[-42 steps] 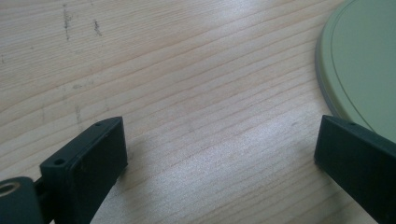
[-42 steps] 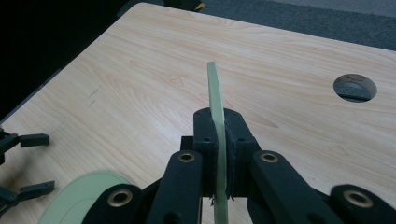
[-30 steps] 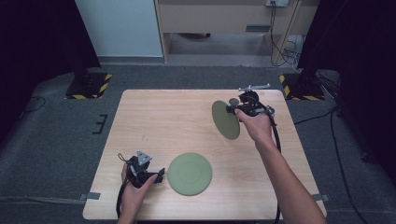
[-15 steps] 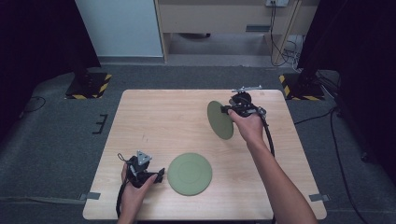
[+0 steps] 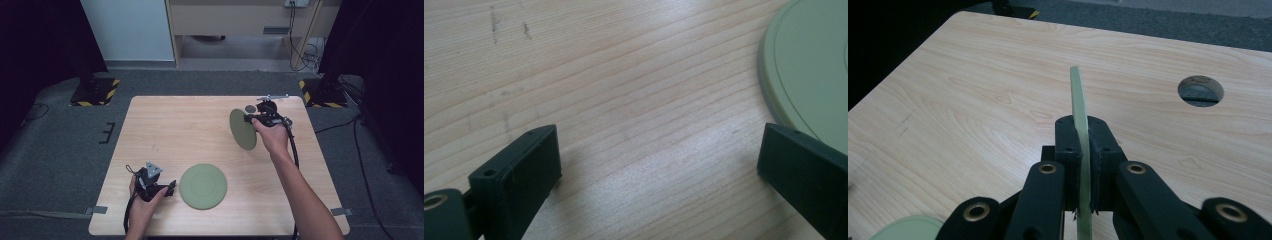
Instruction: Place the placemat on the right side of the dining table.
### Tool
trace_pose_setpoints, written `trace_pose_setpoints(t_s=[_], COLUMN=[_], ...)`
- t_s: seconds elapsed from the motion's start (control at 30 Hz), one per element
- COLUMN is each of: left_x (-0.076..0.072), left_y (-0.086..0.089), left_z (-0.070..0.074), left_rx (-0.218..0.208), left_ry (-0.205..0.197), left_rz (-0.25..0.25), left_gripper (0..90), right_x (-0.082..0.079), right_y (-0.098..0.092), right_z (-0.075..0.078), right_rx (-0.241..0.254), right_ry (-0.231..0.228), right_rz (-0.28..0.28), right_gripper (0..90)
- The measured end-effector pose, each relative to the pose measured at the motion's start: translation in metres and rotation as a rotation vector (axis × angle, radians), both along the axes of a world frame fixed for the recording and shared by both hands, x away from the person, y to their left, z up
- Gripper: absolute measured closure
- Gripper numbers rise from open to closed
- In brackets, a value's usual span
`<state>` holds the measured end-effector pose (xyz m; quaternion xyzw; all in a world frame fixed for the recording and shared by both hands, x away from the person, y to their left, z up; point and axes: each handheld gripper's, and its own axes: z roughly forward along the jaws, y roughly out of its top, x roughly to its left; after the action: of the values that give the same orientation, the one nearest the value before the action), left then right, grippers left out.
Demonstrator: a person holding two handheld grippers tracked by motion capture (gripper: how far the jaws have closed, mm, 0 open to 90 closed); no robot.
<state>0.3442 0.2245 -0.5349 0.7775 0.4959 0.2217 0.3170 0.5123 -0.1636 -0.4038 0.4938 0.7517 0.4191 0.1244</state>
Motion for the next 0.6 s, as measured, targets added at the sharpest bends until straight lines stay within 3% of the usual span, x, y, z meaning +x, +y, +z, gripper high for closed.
trace_pose_setpoints(t_s=[0.23, 0.6], left_x=[0.0, 0.003], left_y=[0.006, 0.018], left_z=[0.002, 0.0], left_rx=[-0.009, -0.02], left_ry=[-0.013, -0.002], left_rz=[0.02, 0.048], left_gripper=[3.6, 3.6], right_x=[0.001, 0.004], right_y=[-0.012, -0.02], right_z=[-0.003, -0.005], right_rx=[0.002, -0.004], right_ry=[0.004, 0.003], right_rz=[-0.024, -0.035], right_gripper=[85.9, 85.9])
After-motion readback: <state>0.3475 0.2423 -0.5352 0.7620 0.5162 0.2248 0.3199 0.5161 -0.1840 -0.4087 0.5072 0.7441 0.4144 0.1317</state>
